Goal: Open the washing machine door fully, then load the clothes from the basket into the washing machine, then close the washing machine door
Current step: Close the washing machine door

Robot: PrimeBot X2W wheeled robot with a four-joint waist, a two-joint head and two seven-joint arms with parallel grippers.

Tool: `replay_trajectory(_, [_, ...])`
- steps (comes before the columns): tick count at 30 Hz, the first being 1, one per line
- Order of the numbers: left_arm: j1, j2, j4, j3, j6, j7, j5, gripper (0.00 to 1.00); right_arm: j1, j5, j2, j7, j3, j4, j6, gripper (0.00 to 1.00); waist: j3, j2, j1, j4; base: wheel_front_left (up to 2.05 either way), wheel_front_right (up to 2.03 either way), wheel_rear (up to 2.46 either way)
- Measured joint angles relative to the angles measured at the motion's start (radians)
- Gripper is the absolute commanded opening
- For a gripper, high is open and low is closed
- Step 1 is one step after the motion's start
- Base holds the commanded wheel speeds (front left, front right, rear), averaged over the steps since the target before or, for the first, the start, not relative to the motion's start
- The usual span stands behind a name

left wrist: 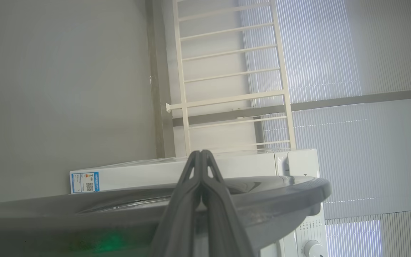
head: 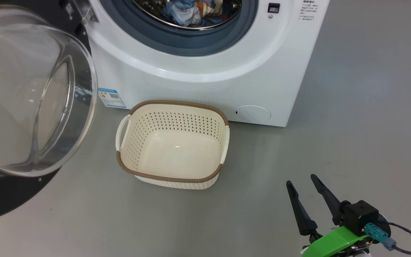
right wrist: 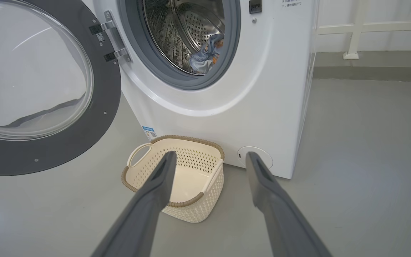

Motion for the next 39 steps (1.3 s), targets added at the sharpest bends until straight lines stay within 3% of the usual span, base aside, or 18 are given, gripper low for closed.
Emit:
replay_trajectory(14, [0.078,-0.036,-0.071,-0.036,0.005,0.203,-0.065,0.0,0.0,0.002,0.001,0.0,-0.001,0.015,0.0,1.0,-0.011,0.0,0.0,0.02,0.0,0.0,0.0])
replay_trajectory(30, [0.219,-0.136,-0.339,-0.098,0.126,0.518,-0.205,0.0,0.001,0.029,0.003,0.0,0.003,0.031,0.0,1.0,-0.03,0.0,0.0,0.019,0.0,0.0,0.0])
replay_trajectory(39, [0.292,-0.21,-0.507,-0.132,0.17,0.586,-0.252,0.0,0.001,0.035,0.004,0.0,0.007,0.035,0.0,1.0,-0.031,0.0,0.0,0.008,0.0,0.0,0.0])
